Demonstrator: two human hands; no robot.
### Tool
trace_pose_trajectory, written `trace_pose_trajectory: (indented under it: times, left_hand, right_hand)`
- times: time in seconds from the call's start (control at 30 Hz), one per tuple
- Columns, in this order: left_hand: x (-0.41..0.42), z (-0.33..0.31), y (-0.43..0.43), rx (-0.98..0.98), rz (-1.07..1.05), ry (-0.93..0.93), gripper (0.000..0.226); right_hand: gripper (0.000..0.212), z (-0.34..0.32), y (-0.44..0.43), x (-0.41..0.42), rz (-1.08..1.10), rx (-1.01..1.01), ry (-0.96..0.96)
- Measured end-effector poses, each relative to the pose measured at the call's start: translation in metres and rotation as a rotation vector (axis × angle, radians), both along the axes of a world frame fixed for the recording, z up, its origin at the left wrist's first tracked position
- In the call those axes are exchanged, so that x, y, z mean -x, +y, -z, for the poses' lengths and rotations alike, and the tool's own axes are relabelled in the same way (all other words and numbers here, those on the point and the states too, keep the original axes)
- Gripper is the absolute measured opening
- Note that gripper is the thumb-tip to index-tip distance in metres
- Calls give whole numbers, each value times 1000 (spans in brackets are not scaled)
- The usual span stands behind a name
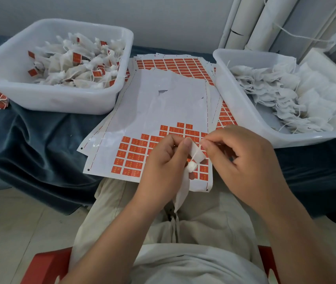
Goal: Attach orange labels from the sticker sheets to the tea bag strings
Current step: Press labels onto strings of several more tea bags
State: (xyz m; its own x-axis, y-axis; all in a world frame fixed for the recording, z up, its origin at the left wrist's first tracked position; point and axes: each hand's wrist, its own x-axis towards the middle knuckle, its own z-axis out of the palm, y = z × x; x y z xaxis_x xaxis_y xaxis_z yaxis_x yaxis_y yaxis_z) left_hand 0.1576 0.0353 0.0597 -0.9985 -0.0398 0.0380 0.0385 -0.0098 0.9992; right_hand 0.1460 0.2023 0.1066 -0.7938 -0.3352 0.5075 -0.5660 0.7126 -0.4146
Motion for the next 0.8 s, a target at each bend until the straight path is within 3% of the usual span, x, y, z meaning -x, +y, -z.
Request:
trace_pose_trajectory:
  times: [0.47,0.67,0.8]
  left_hand:
    - [-1,-2,-5,-86,70,47,25]
    - [-2,-7,-10,-131,79,-60,50]
    - [1,-7,-11,-38,87,-93,32]
  right_hand:
    - [17,6,2,8,25,109,-243]
    - [20,10,0,9,3,146,-374]
    - [20,12,-2,10,4,151,-331]
